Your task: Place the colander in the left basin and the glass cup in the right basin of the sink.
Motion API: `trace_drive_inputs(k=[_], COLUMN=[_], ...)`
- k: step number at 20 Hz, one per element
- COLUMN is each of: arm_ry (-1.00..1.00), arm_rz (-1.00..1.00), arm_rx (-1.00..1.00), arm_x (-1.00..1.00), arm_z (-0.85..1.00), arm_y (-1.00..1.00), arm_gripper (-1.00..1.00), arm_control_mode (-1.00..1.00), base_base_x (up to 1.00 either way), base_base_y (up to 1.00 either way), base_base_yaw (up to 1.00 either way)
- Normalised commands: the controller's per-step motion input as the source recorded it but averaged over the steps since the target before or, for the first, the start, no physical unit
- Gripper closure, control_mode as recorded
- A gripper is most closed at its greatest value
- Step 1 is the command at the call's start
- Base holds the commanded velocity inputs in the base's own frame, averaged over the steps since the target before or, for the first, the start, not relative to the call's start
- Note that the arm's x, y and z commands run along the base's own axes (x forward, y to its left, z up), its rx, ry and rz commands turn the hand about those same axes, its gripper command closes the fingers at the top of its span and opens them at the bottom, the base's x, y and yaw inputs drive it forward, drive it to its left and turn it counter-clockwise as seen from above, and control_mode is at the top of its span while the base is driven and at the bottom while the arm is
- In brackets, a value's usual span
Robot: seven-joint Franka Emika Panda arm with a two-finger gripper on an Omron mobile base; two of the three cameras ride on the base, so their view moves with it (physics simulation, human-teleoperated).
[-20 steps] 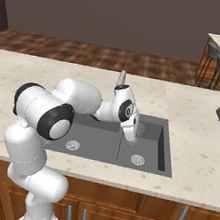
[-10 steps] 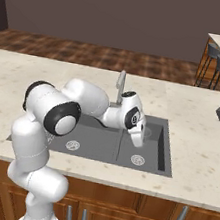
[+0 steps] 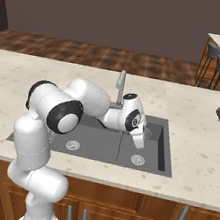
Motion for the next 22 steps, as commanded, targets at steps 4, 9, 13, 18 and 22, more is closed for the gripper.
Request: trace_drive_inputs(k=[4, 9, 13, 18, 22], arm_ry=[0.0, 0.01, 0.05, 0.1, 0.07], arm_rz=[0.0, 0.0, 0.0, 0.0, 0.02], arm_rx=[0.0, -0.01, 0.0, 0.0, 0.03], arm_x=[0.13, 0.27, 0.14, 0.16, 0.11], arm_z=[-0.17, -0.25, -0.18, -0.19, -0.17], arm_y=[-0.01, -0.04, -0.12, -0.17, -0.06], arm_gripper=[1.0, 1.0, 1.0, 1.0, 1.0], arm_control_mode=[-1.0, -1.0, -1.0, -1.0, -1.0], base_base_x=[0.0, 0.0, 0.0, 0.0, 0.0], base_base_y=[0.0, 0.0, 0.0, 0.0, 0.0], base_base_yaw=[0.0, 0.0, 0.0, 0.0, 0.0])
